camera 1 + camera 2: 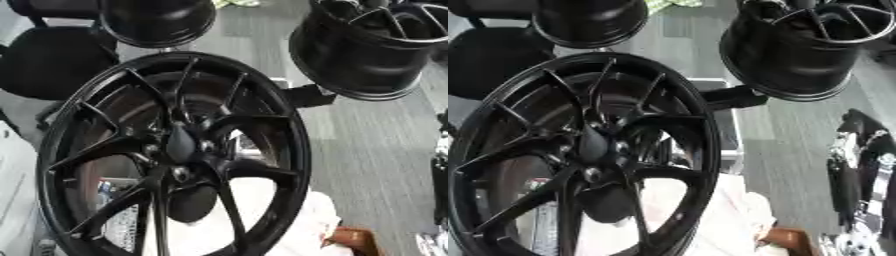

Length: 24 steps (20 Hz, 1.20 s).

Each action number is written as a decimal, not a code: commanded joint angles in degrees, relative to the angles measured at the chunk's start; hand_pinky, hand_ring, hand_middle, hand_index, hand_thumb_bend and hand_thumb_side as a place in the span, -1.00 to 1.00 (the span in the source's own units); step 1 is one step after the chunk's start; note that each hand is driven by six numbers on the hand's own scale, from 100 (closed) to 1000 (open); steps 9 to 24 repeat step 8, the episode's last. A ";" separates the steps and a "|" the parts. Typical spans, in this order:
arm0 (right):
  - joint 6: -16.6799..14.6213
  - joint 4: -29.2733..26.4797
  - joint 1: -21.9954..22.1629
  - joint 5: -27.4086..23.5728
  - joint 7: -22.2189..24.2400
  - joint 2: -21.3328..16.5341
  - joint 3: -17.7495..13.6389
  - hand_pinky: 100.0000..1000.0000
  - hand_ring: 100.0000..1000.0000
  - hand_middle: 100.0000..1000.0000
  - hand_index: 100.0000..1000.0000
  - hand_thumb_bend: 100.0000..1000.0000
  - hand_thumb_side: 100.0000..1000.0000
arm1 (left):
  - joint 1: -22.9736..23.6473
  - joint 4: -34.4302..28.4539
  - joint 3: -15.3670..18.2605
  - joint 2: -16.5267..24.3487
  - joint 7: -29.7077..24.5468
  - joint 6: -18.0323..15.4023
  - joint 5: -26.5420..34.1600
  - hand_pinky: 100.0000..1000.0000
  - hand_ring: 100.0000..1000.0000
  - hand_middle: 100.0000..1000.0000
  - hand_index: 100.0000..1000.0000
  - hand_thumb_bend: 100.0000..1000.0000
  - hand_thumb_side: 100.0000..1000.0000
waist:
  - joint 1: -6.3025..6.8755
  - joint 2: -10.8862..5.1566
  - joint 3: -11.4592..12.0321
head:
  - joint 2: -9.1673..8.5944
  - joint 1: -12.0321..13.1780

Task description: Pull the pin out of the wheel hub.

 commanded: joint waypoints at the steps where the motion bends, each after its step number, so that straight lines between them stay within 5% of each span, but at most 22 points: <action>1: -0.20 -0.71 -0.22 -0.05 0.11 -0.76 -0.25 0.75 0.62 0.28 0.44 -1.00 0.32 | -0.63 -3.38 1.36 1.16 2.42 1.43 2.37 0.60 0.52 0.47 0.68 -1.00 0.08 | 0.27 -0.98 0.09 | -0.29 -0.11; 8: -1.36 -0.71 -0.50 0.63 -0.02 -1.31 -0.20 0.75 0.62 0.28 0.44 -1.00 0.23 | -3.75 -12.92 -0.72 -5.67 1.63 -3.11 8.31 0.58 0.48 0.43 0.65 -1.00 -0.01 | -0.52 -1.20 0.08 | 0.06 0.05; 24: -1.36 -0.71 -0.50 0.63 -0.02 -1.31 -0.20 0.75 0.62 0.28 0.44 -1.00 0.23 | -3.75 -12.92 -0.72 -5.67 1.63 -3.11 8.31 0.58 0.48 0.43 0.65 -1.00 -0.01 | -0.52 -1.20 0.08 | 0.06 0.05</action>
